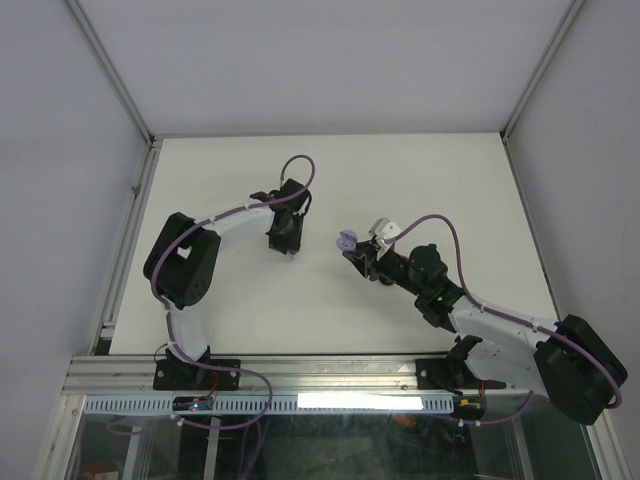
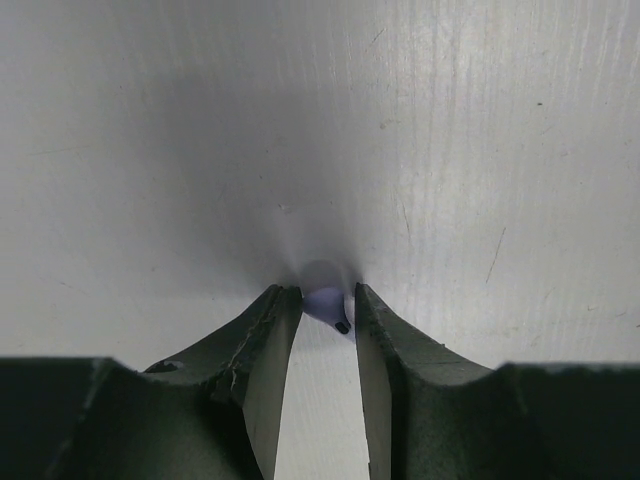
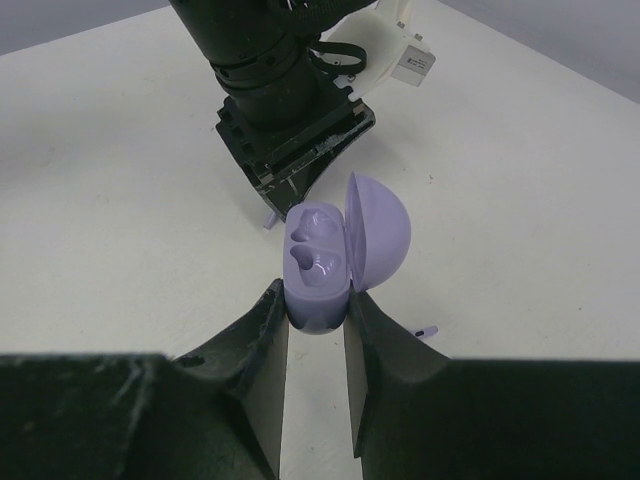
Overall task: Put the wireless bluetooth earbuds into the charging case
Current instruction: Pick up the earbud from the center of the board, then place the earbud in the charging case, then pick up the earbud from the center of the board.
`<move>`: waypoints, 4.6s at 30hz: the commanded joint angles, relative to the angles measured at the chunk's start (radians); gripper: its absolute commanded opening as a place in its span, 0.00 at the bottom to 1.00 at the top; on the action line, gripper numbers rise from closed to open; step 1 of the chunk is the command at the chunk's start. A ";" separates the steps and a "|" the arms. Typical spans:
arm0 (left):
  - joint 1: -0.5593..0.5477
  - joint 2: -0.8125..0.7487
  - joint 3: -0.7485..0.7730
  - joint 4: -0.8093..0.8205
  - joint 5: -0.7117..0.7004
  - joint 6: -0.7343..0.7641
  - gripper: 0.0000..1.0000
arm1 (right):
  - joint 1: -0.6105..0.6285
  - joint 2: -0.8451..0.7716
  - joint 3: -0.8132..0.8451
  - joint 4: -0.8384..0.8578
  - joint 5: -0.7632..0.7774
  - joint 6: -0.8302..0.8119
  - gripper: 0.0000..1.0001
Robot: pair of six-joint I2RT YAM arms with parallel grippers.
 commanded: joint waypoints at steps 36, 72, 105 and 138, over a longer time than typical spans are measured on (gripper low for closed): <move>-0.219 -0.504 -0.131 0.326 -0.290 -0.029 0.08 | 0.009 0.026 0.002 0.219 0.038 0.030 0.00; -0.490 -0.697 -0.449 1.023 -0.265 0.295 0.09 | 0.041 -0.026 -0.025 0.377 0.041 0.064 0.00; -0.514 -0.649 -0.375 0.866 -0.257 0.207 0.44 | 0.039 -0.066 -0.059 0.375 0.116 0.037 0.00; -0.253 -0.089 0.020 0.539 0.011 0.085 0.54 | 0.014 -0.216 -0.220 0.342 0.653 -0.020 0.00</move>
